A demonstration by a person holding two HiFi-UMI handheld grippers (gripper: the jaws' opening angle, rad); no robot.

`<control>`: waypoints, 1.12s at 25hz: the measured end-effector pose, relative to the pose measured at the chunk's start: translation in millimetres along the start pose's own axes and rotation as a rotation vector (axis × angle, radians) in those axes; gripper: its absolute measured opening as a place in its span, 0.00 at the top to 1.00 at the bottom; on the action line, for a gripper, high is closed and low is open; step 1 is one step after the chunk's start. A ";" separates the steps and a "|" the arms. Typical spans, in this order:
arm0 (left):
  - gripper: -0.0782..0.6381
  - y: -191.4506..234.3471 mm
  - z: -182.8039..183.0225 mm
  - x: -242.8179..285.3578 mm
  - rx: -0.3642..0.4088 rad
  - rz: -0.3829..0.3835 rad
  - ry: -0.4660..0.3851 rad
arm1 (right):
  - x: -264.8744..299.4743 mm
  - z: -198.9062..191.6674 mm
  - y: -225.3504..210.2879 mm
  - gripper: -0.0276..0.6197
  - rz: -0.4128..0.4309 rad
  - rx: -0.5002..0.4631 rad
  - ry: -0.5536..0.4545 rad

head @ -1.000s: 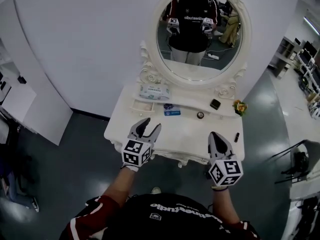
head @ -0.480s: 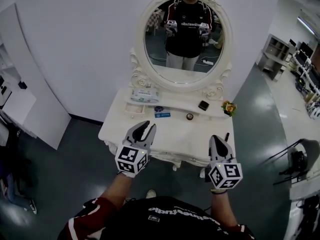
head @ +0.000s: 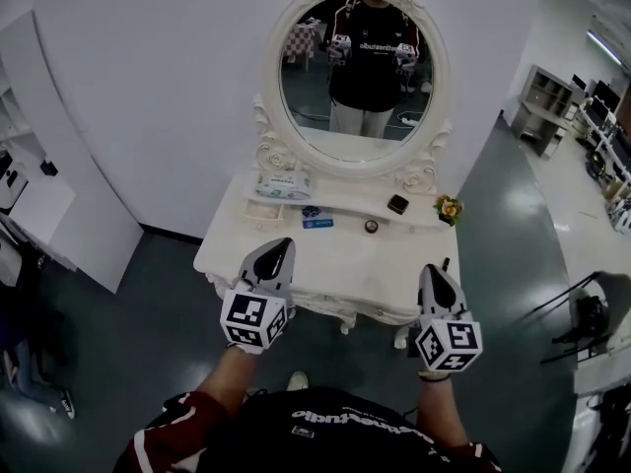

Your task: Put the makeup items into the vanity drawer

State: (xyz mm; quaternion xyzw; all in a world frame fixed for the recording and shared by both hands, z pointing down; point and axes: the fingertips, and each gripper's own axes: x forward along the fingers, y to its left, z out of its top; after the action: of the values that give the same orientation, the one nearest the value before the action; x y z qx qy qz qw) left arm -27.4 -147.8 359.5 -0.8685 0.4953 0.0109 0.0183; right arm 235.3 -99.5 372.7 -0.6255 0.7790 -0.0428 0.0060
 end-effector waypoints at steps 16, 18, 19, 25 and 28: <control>0.88 5.0 11.4 -6.8 -0.011 -0.001 -0.055 | 1.2 1.7 -1.3 0.96 -0.042 -0.027 0.006; 0.88 5.6 10.3 -6.4 -0.008 -0.001 -0.054 | 1.7 0.7 0.0 0.96 -0.040 -0.028 0.006; 0.88 6.4 9.5 -6.1 -0.005 0.000 -0.052 | 2.1 -0.2 0.3 0.96 -0.040 -0.029 0.008; 0.88 13.9 6.9 -4.3 -0.001 0.012 -0.046 | 4.3 -1.4 0.4 0.96 -0.042 -0.030 0.012; 0.88 15.9 5.6 -2.0 0.000 0.015 -0.048 | 6.6 -2.8 -1.1 0.96 -0.045 -0.030 0.010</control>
State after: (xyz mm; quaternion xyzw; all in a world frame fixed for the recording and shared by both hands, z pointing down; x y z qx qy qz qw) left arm -42.1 -154.0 353.7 -0.8642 0.5013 0.0321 0.0301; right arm 234.8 -106.0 375.9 -0.6425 0.7654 -0.0344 -0.0082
